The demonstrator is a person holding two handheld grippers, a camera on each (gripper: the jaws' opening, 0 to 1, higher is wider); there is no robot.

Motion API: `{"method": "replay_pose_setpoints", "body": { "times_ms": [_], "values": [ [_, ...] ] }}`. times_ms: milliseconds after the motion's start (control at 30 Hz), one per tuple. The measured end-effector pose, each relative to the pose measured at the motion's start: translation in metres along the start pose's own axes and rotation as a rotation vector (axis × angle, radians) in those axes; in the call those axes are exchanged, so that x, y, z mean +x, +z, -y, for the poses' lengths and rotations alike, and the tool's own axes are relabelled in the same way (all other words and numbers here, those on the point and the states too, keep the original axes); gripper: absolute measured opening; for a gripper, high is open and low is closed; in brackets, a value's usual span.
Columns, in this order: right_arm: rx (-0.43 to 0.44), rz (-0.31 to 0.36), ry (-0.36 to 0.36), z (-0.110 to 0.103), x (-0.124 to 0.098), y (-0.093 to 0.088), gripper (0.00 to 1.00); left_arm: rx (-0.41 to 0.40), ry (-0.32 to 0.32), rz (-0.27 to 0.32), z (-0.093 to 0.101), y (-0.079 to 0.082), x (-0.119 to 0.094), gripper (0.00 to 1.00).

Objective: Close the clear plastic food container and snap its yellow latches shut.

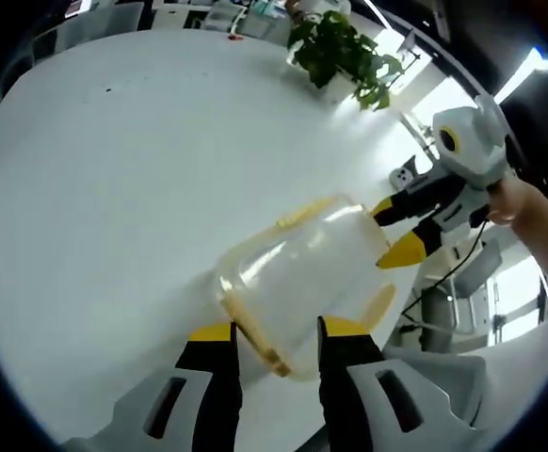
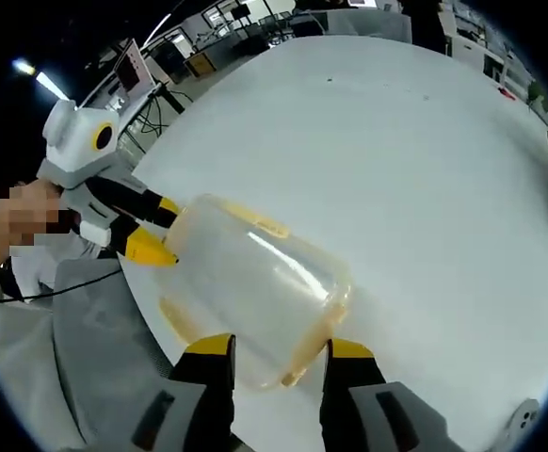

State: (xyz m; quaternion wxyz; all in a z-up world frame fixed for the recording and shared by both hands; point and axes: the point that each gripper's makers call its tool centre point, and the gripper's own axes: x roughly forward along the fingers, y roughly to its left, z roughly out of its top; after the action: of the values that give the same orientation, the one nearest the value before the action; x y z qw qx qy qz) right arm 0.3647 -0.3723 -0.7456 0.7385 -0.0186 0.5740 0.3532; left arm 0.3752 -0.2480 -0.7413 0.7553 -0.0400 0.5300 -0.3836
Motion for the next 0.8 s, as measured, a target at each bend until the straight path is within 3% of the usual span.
{"method": "replay_pose_setpoints", "body": {
  "times_ms": [367,500,800],
  "values": [
    [0.002,0.009,-0.013,-0.0022,-0.0025,-0.0036,0.36,-0.002,0.001,0.008,-0.0016,-0.0005,0.0007,0.32],
    [-0.025,0.023,-0.026,-0.0034,-0.0034,-0.0039,0.37,0.053,0.011,0.018,-0.0017,0.0016,0.0001,0.34],
    [-0.067,0.010,-0.050,-0.0034,-0.0043,-0.0055,0.42,0.084,0.013,0.015,-0.0034,0.0002,-0.0013,0.36]
  ]
}}
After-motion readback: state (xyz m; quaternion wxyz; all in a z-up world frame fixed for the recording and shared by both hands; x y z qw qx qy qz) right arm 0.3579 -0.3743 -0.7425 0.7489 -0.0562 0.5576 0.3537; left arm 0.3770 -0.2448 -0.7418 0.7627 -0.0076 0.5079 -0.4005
